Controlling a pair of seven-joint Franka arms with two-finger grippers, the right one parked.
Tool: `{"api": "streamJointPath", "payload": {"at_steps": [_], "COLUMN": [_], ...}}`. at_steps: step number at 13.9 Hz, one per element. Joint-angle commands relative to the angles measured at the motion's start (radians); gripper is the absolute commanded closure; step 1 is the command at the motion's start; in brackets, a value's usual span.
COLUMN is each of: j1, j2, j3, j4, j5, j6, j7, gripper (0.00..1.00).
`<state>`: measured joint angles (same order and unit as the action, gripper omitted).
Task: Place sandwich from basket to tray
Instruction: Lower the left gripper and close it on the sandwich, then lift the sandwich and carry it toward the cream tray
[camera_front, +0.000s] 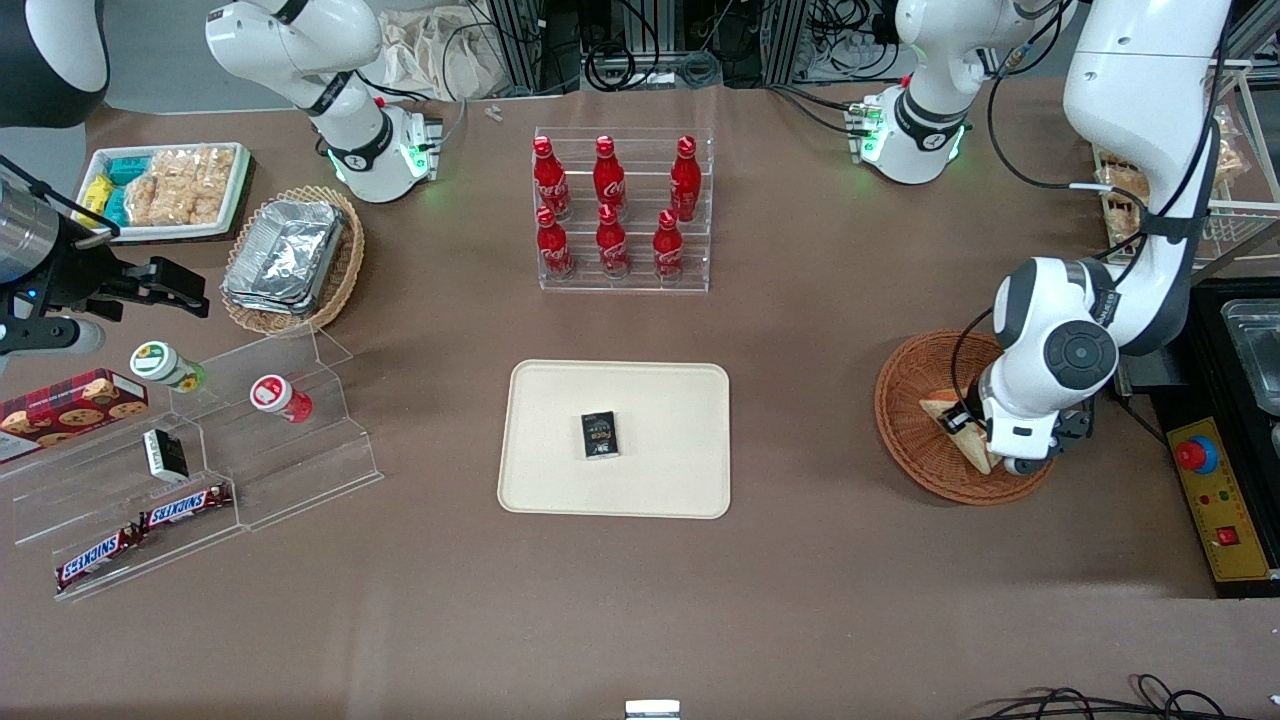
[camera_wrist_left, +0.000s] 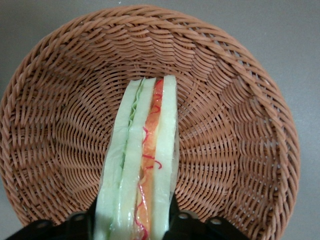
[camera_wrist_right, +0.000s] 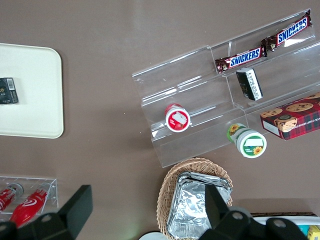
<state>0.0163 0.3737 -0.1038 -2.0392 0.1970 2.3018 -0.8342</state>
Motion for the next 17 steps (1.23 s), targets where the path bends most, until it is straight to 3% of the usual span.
{"api": "streamJointPath", "payload": {"at_steps": [1,4,8,10,12,17], "j1": [-0.001,-0.001,0.001,0.004,0.004,-0.004], "j2": [0.021,0.01,0.017,0.016,0.028,0.099], "j3": [-0.011,-0.019,-0.031,-0.091,-0.147,-0.353], "j4": [0.03,0.072,0.327,0.449,0.565,0.681], "j5": [0.03,0.027,0.01,0.001,-0.056,-0.076], "j6": [0.011,-0.018,-0.331,-0.471,-0.557,-0.588], "j7": [-0.078,-0.089,-0.075,-0.074,-0.075,-0.092], "gripper": [1.0,1.0,1.0,1.0,1.0,1.0]}}
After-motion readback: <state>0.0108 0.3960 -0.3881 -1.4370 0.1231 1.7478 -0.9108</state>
